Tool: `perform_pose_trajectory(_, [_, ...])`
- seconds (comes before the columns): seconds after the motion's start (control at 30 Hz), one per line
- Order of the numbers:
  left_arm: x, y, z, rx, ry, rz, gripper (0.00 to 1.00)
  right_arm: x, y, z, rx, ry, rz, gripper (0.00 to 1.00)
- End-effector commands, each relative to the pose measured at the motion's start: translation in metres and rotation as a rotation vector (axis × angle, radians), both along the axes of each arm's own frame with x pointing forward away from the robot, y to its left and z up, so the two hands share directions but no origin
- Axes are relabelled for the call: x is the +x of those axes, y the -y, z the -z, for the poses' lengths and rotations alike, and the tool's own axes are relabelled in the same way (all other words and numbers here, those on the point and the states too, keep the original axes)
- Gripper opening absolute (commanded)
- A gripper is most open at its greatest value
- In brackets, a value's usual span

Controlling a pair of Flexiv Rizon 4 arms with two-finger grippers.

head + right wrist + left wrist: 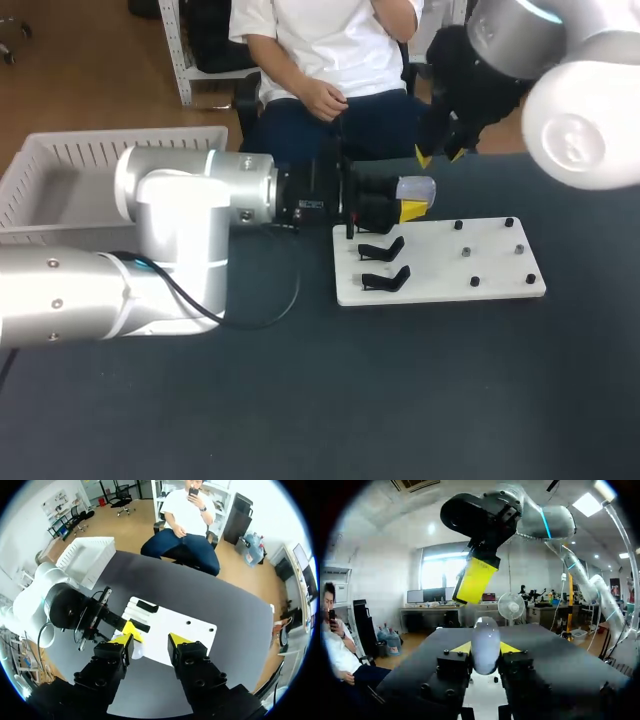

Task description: Pick up each earbud case from the left stands, insert the matching earbuds, close the lid, and place the case in the box.

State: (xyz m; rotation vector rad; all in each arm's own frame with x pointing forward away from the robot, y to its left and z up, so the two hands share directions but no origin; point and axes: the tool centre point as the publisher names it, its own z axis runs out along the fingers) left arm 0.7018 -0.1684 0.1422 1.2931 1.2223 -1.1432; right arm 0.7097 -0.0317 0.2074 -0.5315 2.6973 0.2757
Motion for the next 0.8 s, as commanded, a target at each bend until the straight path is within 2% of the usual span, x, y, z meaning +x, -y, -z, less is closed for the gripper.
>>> perform_pose_trajectory(0.03, [0.001, -0.042, -0.02, -0.027, 0.048, -0.086, 0.0, -0.038, 0.032, -0.022, 0.045, 0.132, 0.023, 1.0])
perform_pose_trajectory(0.1, [0.007, -0.069, -0.029, -0.023, 0.079, -0.134, 0.0, -0.044, 0.038, -0.027, 0.057, 0.152, 0.019, 1.0])
perform_pose_trajectory(0.2, [0.018, -0.114, -0.037, -0.003, 0.145, -0.207, 0.0, -0.052, 0.043, -0.026, 0.029, 0.148, 0.004, 1.0])
perform_pose_trajectory(0.23, [0.02, -0.129, -0.038, 0.019, 0.143, -0.25, 0.0, -0.054, 0.043, -0.023, 0.031, 0.139, 0.0, 1.0])
perform_pose_trajectory(0.33, [0.038, -0.185, -0.041, 0.035, 0.197, -0.354, 0.0, -0.061, 0.041, -0.014, 0.033, 0.111, -0.008, 1.0])
perform_pose_trajectory(0.37, [0.042, -0.202, -0.043, 0.023, 0.215, -0.376, 0.0, -0.063, 0.039, -0.011, 0.026, 0.099, -0.014, 1.0])
perform_pose_trajectory(0.4, [0.048, -0.22, -0.044, 0.056, 0.218, -0.418, 0.0, -0.065, 0.038, -0.007, 0.025, 0.09, -0.015, 1.0])
perform_pose_trajectory(0.53, [0.064, -0.282, -0.048, 0.09, 0.272, -0.525, 0.0, -0.075, 0.033, 0.0, 0.039, 0.07, -0.02, 1.0])
perform_pose_trajectory(0.67, [0.076, -0.323, -0.043, 0.116, 0.291, -0.576, 0.0, -0.085, 0.028, 0.003, 0.046, 0.067, -0.019, 1.0])
perform_pose_trajectory(0.8, [0.09, -0.347, -0.019, 0.164, 0.268, -0.612, 0.0, -0.092, 0.026, 0.005, 0.048, 0.058, -0.011, 1.0])
